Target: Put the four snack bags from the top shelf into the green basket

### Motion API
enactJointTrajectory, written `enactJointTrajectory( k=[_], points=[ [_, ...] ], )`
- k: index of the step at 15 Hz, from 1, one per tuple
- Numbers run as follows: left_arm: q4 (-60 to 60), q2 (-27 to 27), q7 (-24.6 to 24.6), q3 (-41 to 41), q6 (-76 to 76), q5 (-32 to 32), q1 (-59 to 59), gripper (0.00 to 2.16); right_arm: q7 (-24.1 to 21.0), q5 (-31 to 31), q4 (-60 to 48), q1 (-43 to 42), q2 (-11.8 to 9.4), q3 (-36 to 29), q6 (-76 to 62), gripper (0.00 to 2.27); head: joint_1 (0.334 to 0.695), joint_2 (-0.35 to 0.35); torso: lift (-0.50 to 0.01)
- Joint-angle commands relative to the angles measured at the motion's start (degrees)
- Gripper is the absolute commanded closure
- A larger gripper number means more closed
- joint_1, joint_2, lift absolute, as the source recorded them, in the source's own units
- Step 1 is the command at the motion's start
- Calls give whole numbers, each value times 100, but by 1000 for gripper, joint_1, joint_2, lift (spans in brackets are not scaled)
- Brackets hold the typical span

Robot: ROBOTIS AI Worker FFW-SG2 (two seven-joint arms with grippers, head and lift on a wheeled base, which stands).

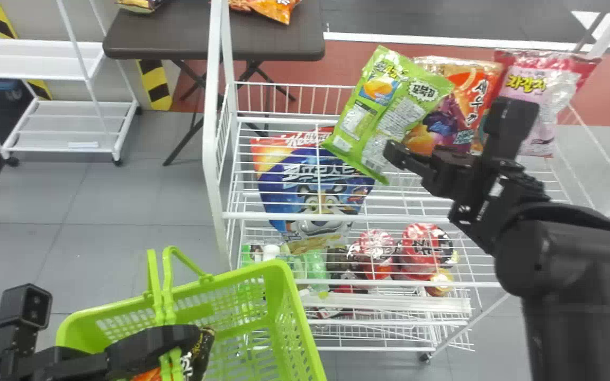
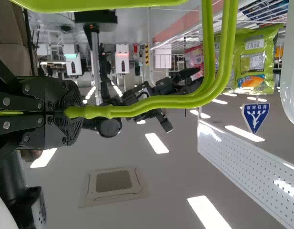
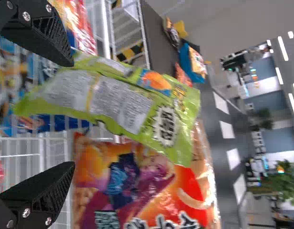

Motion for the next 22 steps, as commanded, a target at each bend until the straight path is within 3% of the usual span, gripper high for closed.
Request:
enactJointTrajectory(
  k=[1, 3, 5, 6, 12, 17, 22],
  points=[
    [20, 0, -66, 64, -5, 8, 33, 2145, 5, 95, 861, -500, 12, 173, -471, 97, 695, -75, 0],
    [64, 0, -66, 151, -23, 26, 77, 2145, 23, 174, 1098, -632, 12, 313, -559, 583, 695, -60, 0],
    [82, 0, -66, 222, -40, 52, 104, 2145, -3, 156, 1010, -544, 12, 366, -612, 1963, 695, -31, 0],
    [90, 0, -66, 231, -58, 52, 104, 2145, -12, 148, 931, -473, 30, 366, -629, 2192, 695, -25, 0],
    [117, 0, -66, 231, -58, 52, 104, 2145, 190, 16, -624, 555, 12, 278, -788, 2250, 695, -16, 0],
    [134, 9, -66, 231, -93, 52, 104, 2145, 454, -415, -2980, 1829, -32, 357, 794, 2253, 695, 14, 0],
    [178, 9, -66, 213, -128, 52, 60, 2145, 691, -1698, -4562, 2506, -146, 41, 3906, 2253, 695, 92, 0]
  ],
)
